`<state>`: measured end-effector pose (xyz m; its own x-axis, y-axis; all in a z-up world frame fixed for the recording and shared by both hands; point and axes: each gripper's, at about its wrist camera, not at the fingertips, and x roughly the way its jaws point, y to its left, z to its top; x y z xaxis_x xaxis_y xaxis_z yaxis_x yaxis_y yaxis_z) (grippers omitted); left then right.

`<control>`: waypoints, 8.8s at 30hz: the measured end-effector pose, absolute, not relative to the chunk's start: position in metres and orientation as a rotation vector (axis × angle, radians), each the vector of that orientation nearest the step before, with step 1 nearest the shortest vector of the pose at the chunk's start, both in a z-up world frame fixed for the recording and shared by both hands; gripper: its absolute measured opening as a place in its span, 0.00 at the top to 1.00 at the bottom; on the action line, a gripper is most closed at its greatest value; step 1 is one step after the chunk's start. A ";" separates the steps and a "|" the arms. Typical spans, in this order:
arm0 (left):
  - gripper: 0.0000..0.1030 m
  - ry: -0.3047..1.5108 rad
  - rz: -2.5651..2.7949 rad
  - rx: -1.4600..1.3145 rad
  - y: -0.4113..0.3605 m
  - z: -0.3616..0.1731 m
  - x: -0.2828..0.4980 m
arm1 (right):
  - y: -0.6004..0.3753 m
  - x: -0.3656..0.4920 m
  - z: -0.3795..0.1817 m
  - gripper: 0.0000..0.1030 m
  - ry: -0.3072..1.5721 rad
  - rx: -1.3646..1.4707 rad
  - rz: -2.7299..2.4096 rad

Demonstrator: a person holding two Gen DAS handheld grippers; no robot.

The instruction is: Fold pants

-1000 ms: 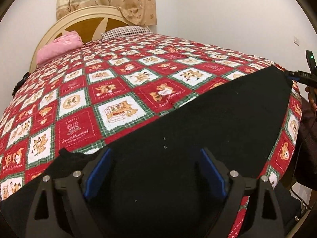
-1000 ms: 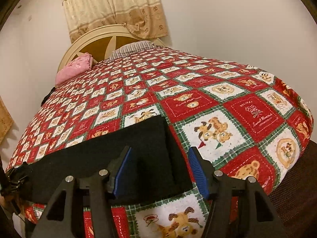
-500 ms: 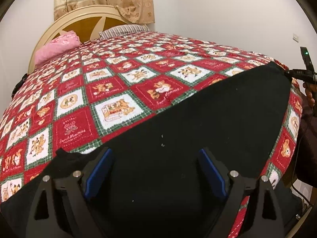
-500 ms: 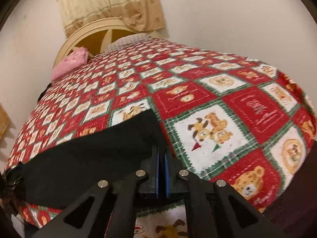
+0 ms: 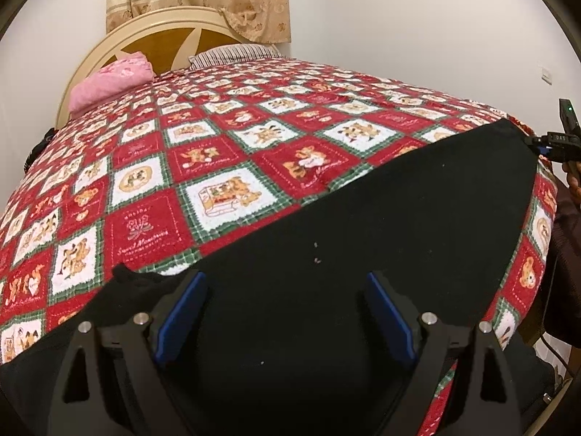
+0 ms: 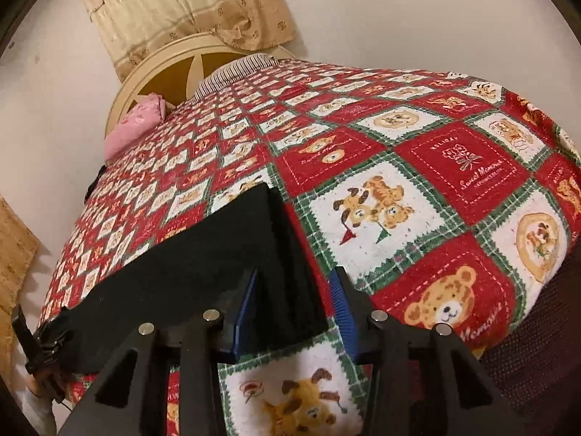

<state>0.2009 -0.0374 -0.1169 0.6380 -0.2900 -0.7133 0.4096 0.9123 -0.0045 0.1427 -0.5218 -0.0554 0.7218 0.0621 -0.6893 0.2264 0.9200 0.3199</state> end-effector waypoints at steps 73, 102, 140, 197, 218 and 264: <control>0.11 0.827 -0.670 -0.078 -0.156 -0.079 0.212 | -0.251 0.143 -0.084 0.62 0.760 -0.013 0.479; 0.88 0.861 -0.753 -0.135 -0.184 -0.081 0.211 | -0.258 0.100 -0.090 0.62 0.725 -0.078 0.785; 0.83 0.908 -0.495 -0.140 -0.069 -0.122 0.205 | -0.244 0.105 -0.089 0.46 0.739 -0.062 0.731; 0.44 0.825 0.193 -0.231 0.244 -0.131 0.117 | -0.134 0.131 -0.086 0.39 0.708 -0.226 0.695; 0.32 0.858 0.084 -0.219 0.234 -0.137 0.130 | -0.090 0.165 -0.109 0.73 0.802 -0.331 0.477; 0.77 0.618 -0.235 -0.369 0.176 -0.029 0.114 | -0.108 0.114 -0.073 0.45 0.573 -0.382 0.594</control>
